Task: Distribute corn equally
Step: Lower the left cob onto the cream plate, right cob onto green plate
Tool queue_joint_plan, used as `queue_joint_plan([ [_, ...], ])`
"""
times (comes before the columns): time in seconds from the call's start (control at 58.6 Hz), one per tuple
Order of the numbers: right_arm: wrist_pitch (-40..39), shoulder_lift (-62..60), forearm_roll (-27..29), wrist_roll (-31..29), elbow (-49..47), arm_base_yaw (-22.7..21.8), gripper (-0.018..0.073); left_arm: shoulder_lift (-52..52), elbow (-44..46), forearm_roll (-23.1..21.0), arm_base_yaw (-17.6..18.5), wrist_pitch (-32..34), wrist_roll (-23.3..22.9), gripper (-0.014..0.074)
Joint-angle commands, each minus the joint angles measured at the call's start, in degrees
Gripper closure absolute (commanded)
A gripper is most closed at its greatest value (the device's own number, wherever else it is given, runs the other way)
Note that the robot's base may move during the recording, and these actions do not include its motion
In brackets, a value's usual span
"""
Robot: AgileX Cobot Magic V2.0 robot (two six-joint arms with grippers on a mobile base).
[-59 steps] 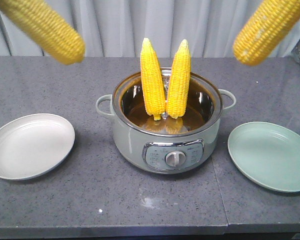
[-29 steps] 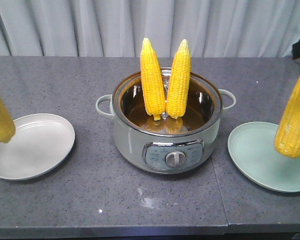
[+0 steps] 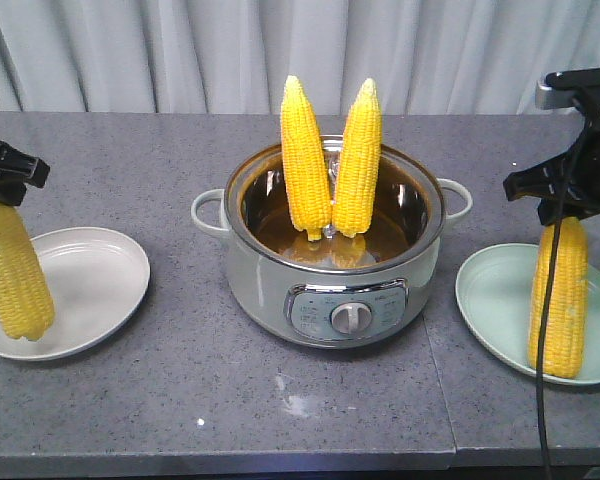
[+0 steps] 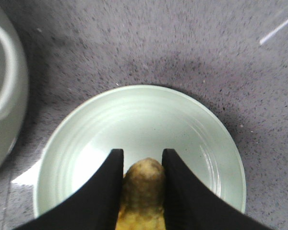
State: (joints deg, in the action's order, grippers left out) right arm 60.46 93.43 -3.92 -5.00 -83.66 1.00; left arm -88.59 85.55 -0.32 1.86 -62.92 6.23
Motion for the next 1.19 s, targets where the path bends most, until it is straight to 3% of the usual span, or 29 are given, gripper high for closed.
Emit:
queue_joint_plan([
  [0.0, -1.26, -0.33, -1.51, -0.54, -1.76, -0.65, 0.0523, 1.74, 1.57, -0.23, 0.04, 2.22, -0.35, 0.0604],
  [0.188, -1.46, 1.39, -2.07, -0.75, -1.76, -1.73, 0.0402, 1.27, 1.57, -0.16, 0.04, 2.58, -0.35, 0.0604],
  [0.478, -1.85, 1.55, -3.14, -0.08, -1.76, -3.23, 0.0031, -0.80, 1.57, -0.16, 0.04, 2.58, -0.35, 0.0602],
  [0.58, -1.85, 1.55, -3.75, 0.44, -1.76, -3.23, -0.0043, -1.79, 1.57, -0.22, 0.04, 2.72, -0.35, 0.0596],
  [0.802, -1.91, 1.55, -3.75, 0.44, -1.76, -3.23, -0.0055, -2.74, 1.57, -0.34, 0.04, 3.54, -0.40, 0.0512],
  [1.177, -1.91, 1.55, -3.69, 0.44, -1.76, -3.23, -0.0034, -2.74, 1.57, -0.28, 0.04, 4.58, -2.49, 0.0152],
])
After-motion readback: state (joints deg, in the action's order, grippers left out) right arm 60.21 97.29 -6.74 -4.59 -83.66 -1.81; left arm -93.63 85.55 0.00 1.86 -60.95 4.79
